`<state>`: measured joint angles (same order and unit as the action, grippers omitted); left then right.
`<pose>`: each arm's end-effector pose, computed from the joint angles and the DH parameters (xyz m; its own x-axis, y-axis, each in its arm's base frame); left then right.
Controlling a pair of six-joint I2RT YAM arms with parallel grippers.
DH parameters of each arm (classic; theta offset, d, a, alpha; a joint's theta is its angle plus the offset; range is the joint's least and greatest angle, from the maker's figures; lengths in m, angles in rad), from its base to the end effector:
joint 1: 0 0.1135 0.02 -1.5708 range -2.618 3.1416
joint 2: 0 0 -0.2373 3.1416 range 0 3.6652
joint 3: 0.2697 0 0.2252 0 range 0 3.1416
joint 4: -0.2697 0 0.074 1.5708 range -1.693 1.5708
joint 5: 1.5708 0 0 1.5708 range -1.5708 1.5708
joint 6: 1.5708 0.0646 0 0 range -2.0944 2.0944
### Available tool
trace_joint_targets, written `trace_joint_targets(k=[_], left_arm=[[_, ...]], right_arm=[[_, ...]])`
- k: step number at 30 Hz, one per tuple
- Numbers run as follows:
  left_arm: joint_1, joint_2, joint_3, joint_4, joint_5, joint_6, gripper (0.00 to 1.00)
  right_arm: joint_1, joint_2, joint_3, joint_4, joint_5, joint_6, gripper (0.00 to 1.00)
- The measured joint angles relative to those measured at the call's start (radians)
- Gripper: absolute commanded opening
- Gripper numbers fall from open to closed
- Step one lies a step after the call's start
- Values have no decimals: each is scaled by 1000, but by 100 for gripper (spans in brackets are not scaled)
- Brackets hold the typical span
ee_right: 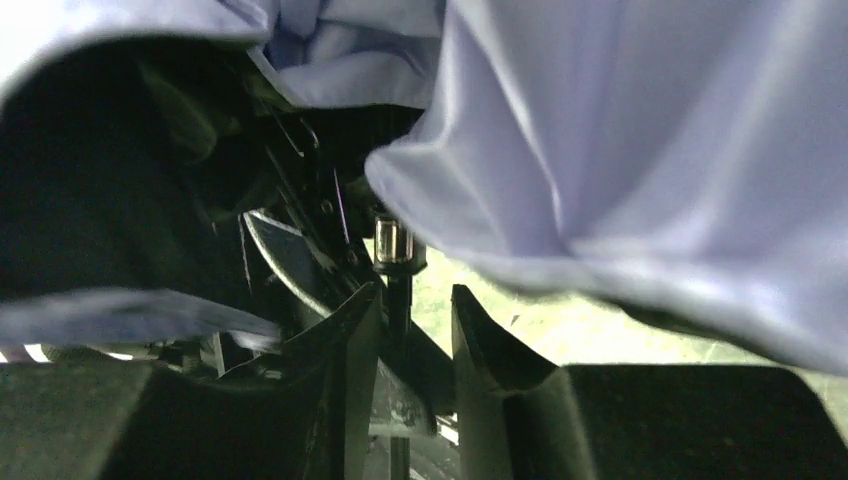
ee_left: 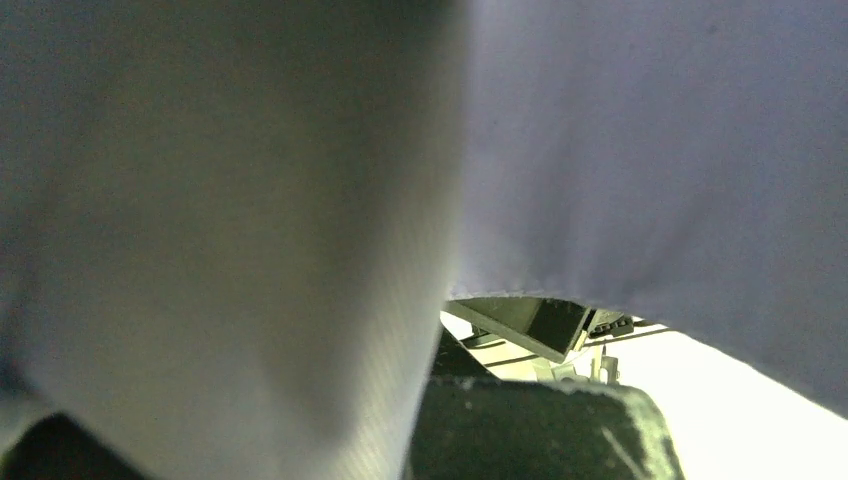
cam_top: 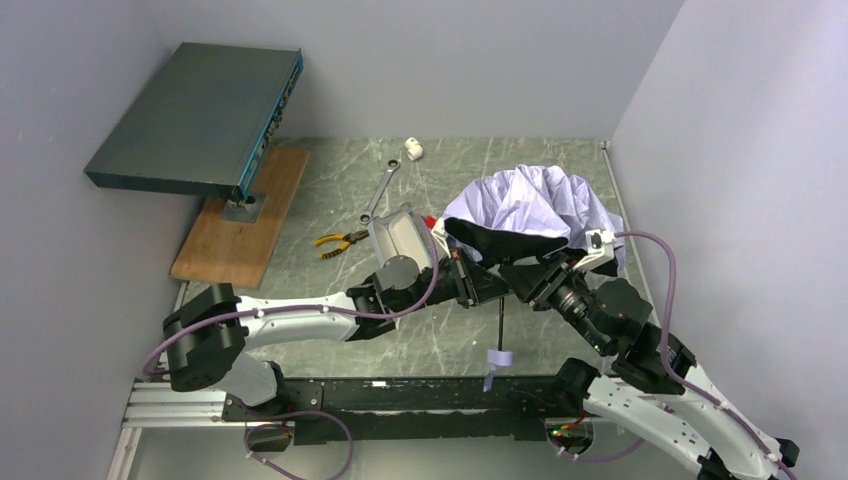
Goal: Open the umbrella
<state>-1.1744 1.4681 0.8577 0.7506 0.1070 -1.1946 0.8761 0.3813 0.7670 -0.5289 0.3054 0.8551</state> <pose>0.1268 -0.3207 0.2936 -0.8712 -0.3137 -0.3777 0.4021 -0.0147 -0.9155 0.0869 0.0740 0.3197 -0.4691 0.5613 -0.6818 -0.2868 0.6333 0.7188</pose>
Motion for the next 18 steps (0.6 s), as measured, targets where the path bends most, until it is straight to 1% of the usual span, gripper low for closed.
trace_joint_targets(k=[6, 7, 9, 10, 18], left_arm=[[3, 3, 5, 0, 8, 0, 0], [5, 3, 5, 0, 10, 0, 0], [7, 3, 10, -7, 14, -3, 0], [8, 3, 13, -13, 15, -6, 0], [13, 2, 33, -38, -6, -20, 0]], right_arm=[[0, 47, 0, 50, 3, 2, 21], [0, 50, 0, 52, 6, 1, 18], [0, 53, 0, 55, 18, -2, 5], [0, 53, 0, 56, 30, -2, 0], [8, 69, -6, 93, 124, 18, 0]])
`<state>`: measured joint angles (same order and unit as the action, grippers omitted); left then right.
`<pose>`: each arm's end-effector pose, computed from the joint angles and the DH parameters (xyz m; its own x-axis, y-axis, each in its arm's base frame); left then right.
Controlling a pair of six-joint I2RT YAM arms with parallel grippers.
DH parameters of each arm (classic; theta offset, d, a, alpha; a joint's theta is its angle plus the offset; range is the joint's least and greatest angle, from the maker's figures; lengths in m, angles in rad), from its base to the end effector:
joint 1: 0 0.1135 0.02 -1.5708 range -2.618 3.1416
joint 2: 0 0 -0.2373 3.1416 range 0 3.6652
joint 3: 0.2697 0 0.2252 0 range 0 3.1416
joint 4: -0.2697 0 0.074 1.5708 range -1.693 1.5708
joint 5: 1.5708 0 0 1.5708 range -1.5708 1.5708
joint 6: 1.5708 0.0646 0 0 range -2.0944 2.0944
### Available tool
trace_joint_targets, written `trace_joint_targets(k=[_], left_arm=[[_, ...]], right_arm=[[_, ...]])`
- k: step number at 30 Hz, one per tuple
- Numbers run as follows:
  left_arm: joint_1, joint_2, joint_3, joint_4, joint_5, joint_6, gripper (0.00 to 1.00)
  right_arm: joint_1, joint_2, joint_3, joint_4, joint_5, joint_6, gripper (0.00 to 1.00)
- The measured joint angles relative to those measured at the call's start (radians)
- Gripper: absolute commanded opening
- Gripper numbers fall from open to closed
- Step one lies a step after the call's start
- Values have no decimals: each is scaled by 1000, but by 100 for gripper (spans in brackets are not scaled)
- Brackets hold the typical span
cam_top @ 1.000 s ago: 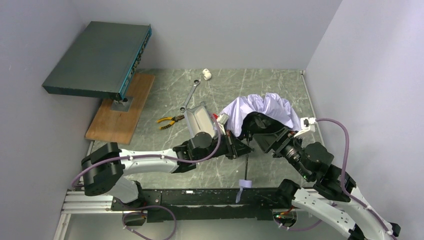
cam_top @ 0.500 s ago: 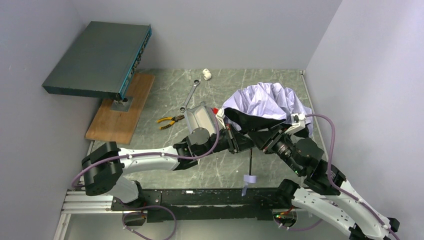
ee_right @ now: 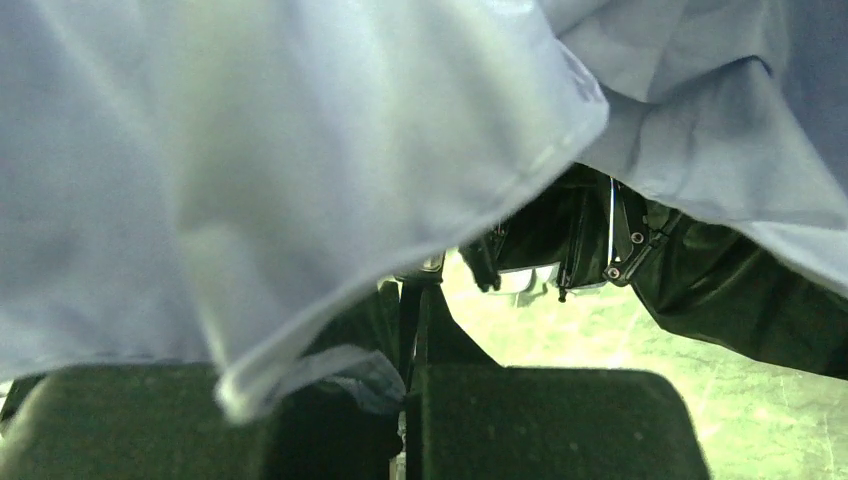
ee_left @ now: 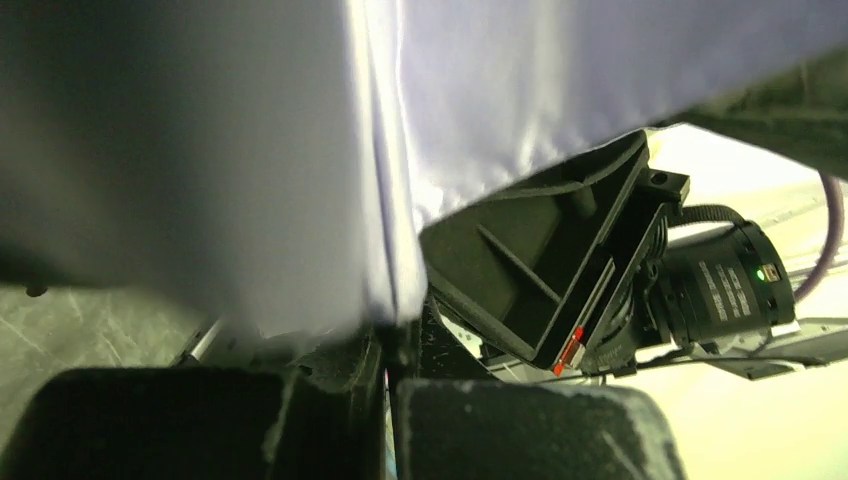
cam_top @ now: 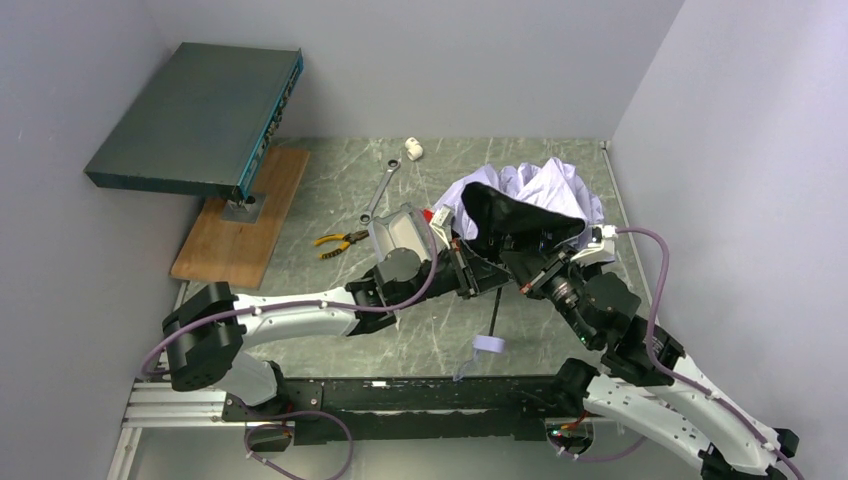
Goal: Open the umbrella
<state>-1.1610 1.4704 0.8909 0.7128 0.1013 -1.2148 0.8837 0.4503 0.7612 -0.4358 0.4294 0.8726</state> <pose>0.1326 -0.3215 0.2993 -0.8743 -0.3278 -0.3580 0.3816 -0.0082 -0.9243 0.1009 0.0806 0.3238 -0.3885 0.6245 -0.6776 -0.2229 0.6498 0.7267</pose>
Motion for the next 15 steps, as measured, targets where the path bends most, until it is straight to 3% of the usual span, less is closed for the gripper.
trace_joint_targets(k=[8, 15], left_arm=[[-31, -8, 64, -175, -190, 87, 0], [-82, -30, 80, -269, -381, 141, 0]], right_arm=[[18, 87, -6, 61, 151, 20, 0], [41, 158, -1, 104, 196, -9, 3]])
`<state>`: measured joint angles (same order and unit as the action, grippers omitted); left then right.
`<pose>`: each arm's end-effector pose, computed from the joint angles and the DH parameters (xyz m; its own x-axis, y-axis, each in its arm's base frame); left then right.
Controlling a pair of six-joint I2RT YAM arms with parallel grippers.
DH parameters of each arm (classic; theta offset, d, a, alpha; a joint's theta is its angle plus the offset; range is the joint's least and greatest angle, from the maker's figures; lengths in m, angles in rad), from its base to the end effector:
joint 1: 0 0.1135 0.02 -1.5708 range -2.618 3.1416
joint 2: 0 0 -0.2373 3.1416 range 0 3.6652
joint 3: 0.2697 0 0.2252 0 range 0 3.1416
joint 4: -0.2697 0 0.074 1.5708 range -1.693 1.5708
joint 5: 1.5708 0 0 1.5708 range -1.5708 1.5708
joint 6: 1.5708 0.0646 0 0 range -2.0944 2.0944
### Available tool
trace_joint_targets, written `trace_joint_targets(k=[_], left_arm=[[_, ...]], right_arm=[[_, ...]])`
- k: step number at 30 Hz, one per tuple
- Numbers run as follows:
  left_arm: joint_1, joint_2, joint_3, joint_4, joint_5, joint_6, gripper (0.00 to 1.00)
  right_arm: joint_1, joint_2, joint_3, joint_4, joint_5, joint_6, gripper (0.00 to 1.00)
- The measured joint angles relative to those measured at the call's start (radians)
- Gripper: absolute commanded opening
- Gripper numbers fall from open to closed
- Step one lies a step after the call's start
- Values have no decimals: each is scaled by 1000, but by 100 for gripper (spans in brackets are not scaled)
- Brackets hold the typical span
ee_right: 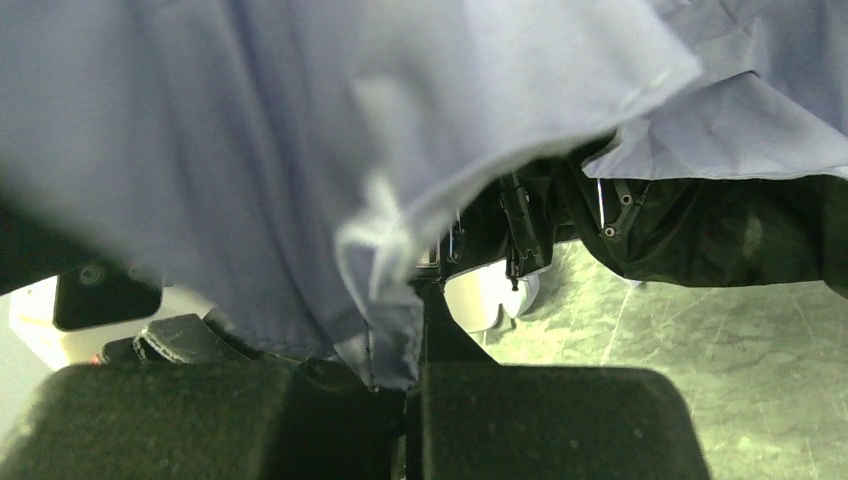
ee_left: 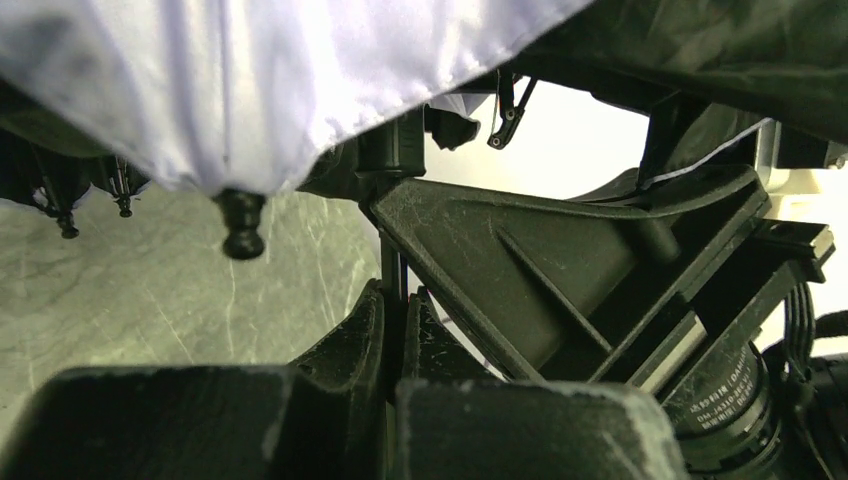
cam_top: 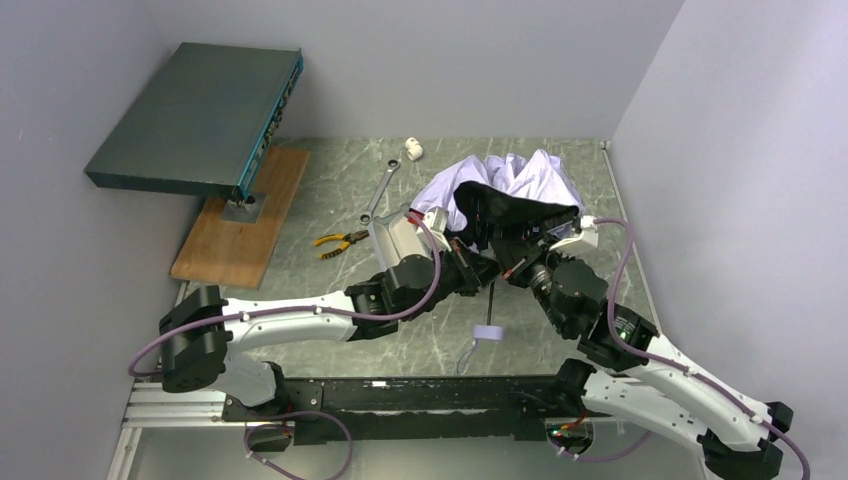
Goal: Open the umbrella
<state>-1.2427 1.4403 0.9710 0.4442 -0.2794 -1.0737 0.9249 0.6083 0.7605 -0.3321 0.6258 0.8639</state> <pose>0.1283 -0.3217 0.3007 -0.7256 -0.4903 -0.4828 0.3845 0.2930 -0.8754 0.1235 0.1010 0.3187 -0.2983 0.6281 -0.7187 -0.1132 0.7244 0.6800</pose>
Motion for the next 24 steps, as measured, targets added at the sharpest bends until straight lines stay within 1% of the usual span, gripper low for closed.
trace_joint_targets(k=[6, 14, 16, 18, 21, 24], left_arm=[[-13, -3, 4, 4, -83, 20, 0], [-55, -3, 68, -38, -233, 42, 0], [-71, -3, 75, -42, -252, 42, 0], [-93, -3, 78, -41, -267, 41, 0], [-116, -3, 78, -33, -291, 41, 0], [-116, -3, 78, -15, -323, 39, 0]], right_arm=[[6, 48, 8, 64, 30, -45, 8], [-5, 143, 37, 225, 116, -104, 11], [-43, 176, 63, 240, 116, -110, 11], [-105, 220, 101, 245, 109, -112, 11], [-184, 274, 151, 239, 68, -114, 11], [-216, 312, 196, 210, 11, -124, 11]])
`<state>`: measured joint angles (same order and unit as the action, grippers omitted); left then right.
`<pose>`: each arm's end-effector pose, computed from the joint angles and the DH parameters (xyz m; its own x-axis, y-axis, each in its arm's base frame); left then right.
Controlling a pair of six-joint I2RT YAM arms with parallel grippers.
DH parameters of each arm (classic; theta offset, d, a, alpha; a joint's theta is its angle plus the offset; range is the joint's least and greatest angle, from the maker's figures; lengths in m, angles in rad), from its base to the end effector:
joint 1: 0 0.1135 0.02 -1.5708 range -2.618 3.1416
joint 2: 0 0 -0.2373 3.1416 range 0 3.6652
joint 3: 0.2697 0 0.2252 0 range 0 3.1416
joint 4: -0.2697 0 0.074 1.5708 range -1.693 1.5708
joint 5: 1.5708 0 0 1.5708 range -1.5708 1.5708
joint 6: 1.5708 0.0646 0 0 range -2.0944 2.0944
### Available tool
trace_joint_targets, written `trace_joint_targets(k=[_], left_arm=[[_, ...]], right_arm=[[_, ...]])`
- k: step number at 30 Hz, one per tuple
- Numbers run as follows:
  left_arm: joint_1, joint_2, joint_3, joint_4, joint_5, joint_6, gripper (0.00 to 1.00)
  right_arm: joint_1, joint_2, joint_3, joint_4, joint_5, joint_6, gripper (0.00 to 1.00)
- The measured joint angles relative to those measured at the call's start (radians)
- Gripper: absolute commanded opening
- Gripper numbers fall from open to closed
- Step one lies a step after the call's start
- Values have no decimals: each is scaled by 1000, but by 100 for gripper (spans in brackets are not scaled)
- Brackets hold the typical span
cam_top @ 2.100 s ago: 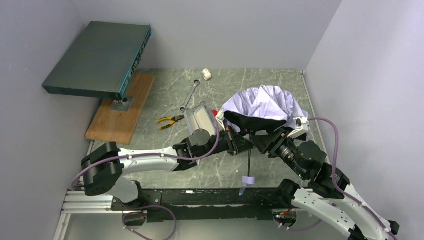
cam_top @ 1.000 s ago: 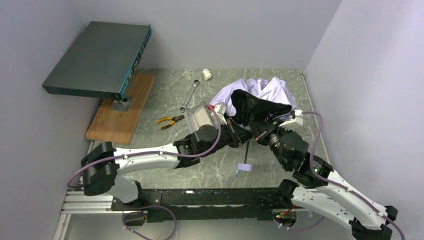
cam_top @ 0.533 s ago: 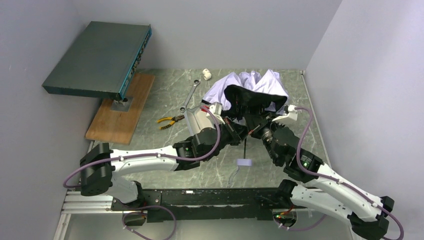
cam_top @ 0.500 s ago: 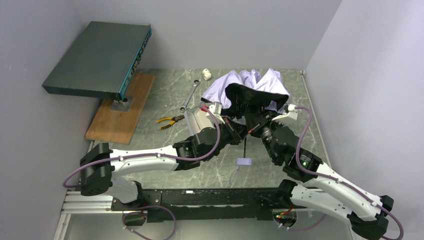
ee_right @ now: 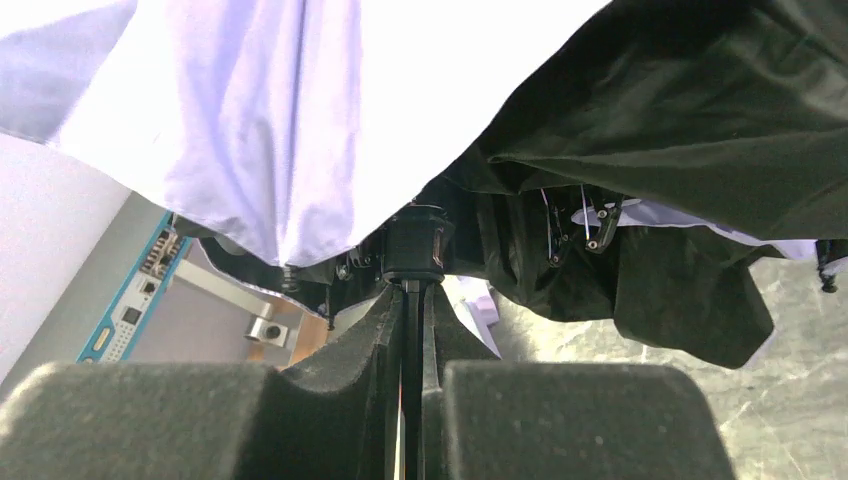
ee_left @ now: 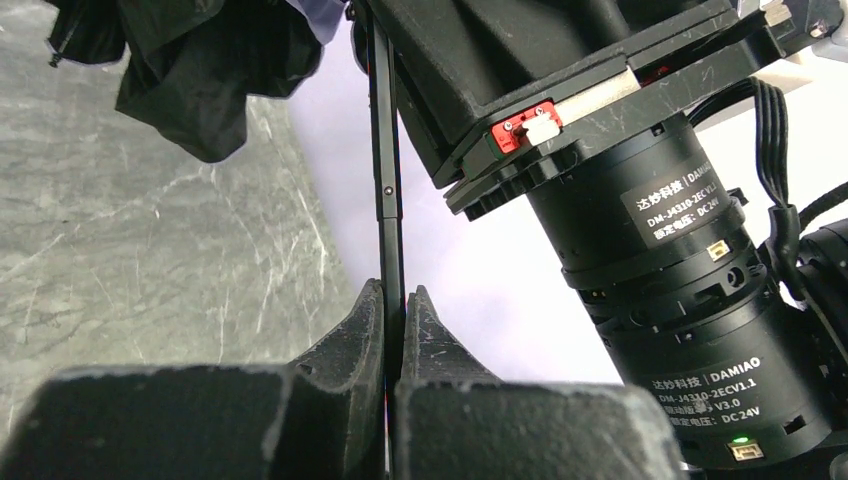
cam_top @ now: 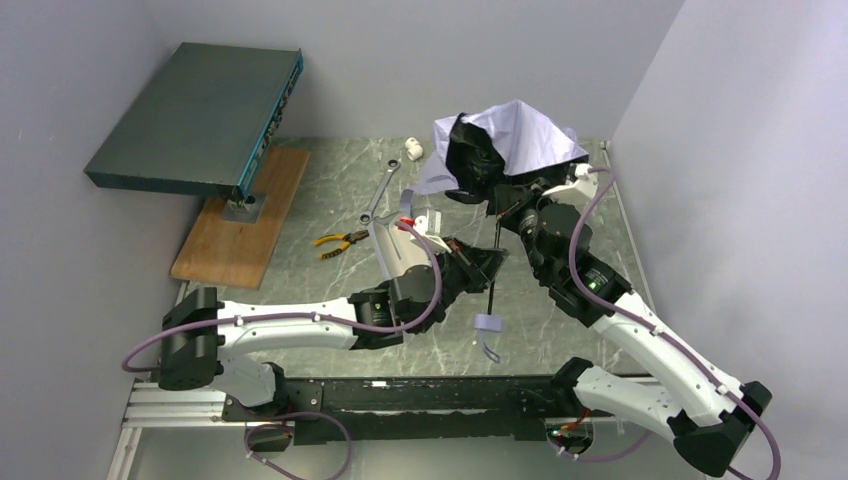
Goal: Open the umbrella
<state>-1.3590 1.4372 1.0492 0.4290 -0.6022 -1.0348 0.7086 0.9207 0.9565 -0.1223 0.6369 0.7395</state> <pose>0.1071 -0.3239 0.3273 -0.5860 -0.6451 -0.4903 0.3581 0.3366 -0.8709 0.1895 0.1118 0.3593 -0.0979 0.6297 -0.7707 -0.0100 0.7737 0.6334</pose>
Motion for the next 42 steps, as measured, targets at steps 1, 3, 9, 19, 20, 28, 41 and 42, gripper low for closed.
trace_joint_targets(k=[1, 3, 9, 19, 20, 28, 41, 42], left_arm=[[0, 0, 0, 6, -11, 0, 0], [0, 0, 0, 18, -30, 0, 0], [-61, -22, -5, 0, 8, -5, 0], [-111, -31, -10, -5, -81, -5, 0], [-131, -37, -16, -28, -69, -6, 0], [-168, -58, -41, -60, -67, 2, 0], [-206, -95, -39, -114, -74, 26, 0], [-216, -101, -37, -136, -75, 31, 0]], right_arm=[[-6, 12, 15, -8, -19, -6, 11], [-18, 33, 40, -13, -52, -15, 12], [-103, 116, 109, 47, -60, -61, 23], [-269, 299, 289, -69, -192, -46, 36], [-297, 311, 296, -39, -197, -42, 38], [-346, 293, 276, 16, -294, -39, 34], [-372, 221, 211, 82, -505, -23, 50], [-375, 208, 200, 89, -537, -21, 59]])
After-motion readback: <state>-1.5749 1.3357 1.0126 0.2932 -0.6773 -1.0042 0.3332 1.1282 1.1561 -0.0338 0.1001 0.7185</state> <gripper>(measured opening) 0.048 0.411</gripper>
